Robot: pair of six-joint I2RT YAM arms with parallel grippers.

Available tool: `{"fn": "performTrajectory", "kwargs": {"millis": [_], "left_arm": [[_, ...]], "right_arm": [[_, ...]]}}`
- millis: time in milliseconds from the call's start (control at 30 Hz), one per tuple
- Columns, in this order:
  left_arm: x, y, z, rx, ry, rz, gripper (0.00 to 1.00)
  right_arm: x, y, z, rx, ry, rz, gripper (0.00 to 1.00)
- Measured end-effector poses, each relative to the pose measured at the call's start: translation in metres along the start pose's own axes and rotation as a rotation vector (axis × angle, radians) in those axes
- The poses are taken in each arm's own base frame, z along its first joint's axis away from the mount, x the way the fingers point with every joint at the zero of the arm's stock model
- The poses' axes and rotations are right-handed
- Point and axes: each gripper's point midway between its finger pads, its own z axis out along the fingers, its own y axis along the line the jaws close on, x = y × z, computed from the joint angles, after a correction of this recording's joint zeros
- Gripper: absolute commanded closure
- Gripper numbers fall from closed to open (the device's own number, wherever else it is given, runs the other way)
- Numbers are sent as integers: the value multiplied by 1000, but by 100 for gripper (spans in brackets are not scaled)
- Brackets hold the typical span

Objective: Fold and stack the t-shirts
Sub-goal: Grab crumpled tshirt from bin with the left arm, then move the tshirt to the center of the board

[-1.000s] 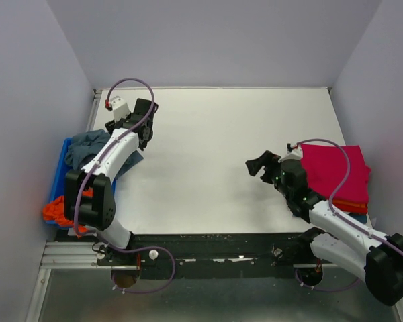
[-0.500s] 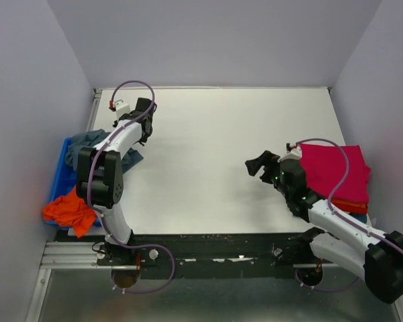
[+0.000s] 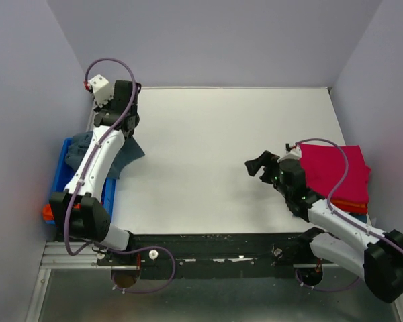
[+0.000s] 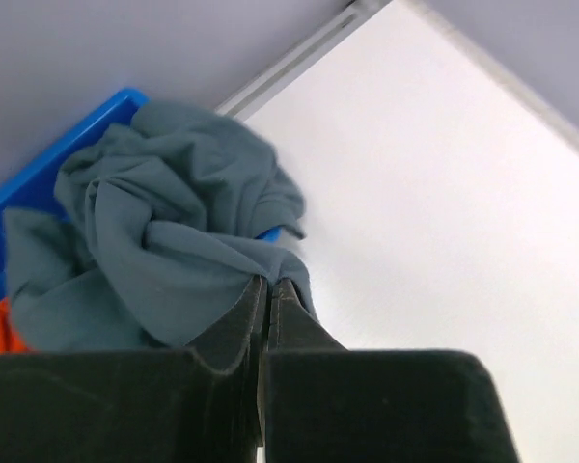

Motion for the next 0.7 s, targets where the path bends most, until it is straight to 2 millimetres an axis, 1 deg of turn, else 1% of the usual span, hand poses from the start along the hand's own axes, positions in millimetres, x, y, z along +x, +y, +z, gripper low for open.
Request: {"fn": "performTrajectory", "kwargs": {"millis": [33, 67, 100, 133, 167, 200, 233, 267, 300, 333, 367, 433, 500, 533, 567, 600, 667, 700], "left_arm": [[-12, -3, -9, 34, -15, -19, 100], [-29, -10, -23, 96, -36, -47, 100], [-41, -16, -33, 144, -52, -71, 100], [-55, -29, -51, 226, -69, -97, 100], [-66, -41, -65, 298, -82, -117, 100], [-76, -57, -84, 381, -95, -132, 100], [-85, -74, -105, 465, -109, -142, 100], [-93, -94, -131, 557, -122, -136, 100], [-97, -108, -149, 619, -130, -134, 100], [-103, -130, -178, 713, -138, -123, 100], [-108, -149, -202, 789, -147, -112, 100], [-126, -191, -257, 957, -175, -108, 100], [-146, -220, -306, 1092, -213, -109, 100], [-157, -228, -322, 1139, -235, -135, 100], [-171, -231, -342, 1190, -275, -154, 100], [-181, -230, -352, 1215, -306, -170, 100], [-195, -220, -367, 1244, -360, -187, 100], [-203, -209, -372, 1250, -392, -199, 100]], "right_arm": [[-2, 1, -1, -4, -5, 1, 0], [-3, 2, -2, -8, -10, 2, 0], [-5, 3, -2, -11, -15, 4, 0], [-6, 4, -3, -13, -21, 5, 0], [-8, 4, -3, -13, -27, 5, 0], [-9, 4, -4, -15, -32, 6, 0], [-10, 5, -4, -15, -37, 7, 0], [-11, 5, -5, -14, -41, 8, 0], [-12, 4, -5, -12, -46, 8, 0], [-13, 4, -5, -7, -51, 8, 0], [-14, 3, -5, -4, -55, 9, 0], [-16, 2, -5, 4, -65, 10, 0], [-18, 0, -6, 13, -75, 10, 0], [-19, -1, -7, 17, -79, 10, 0], [-20, -1, -8, 20, -84, 11, 0], [-21, -1, -9, 21, -90, 12, 0], [-24, -2, -10, 24, -102, 13, 0], [-25, -3, -11, 27, -107, 12, 0]]}}
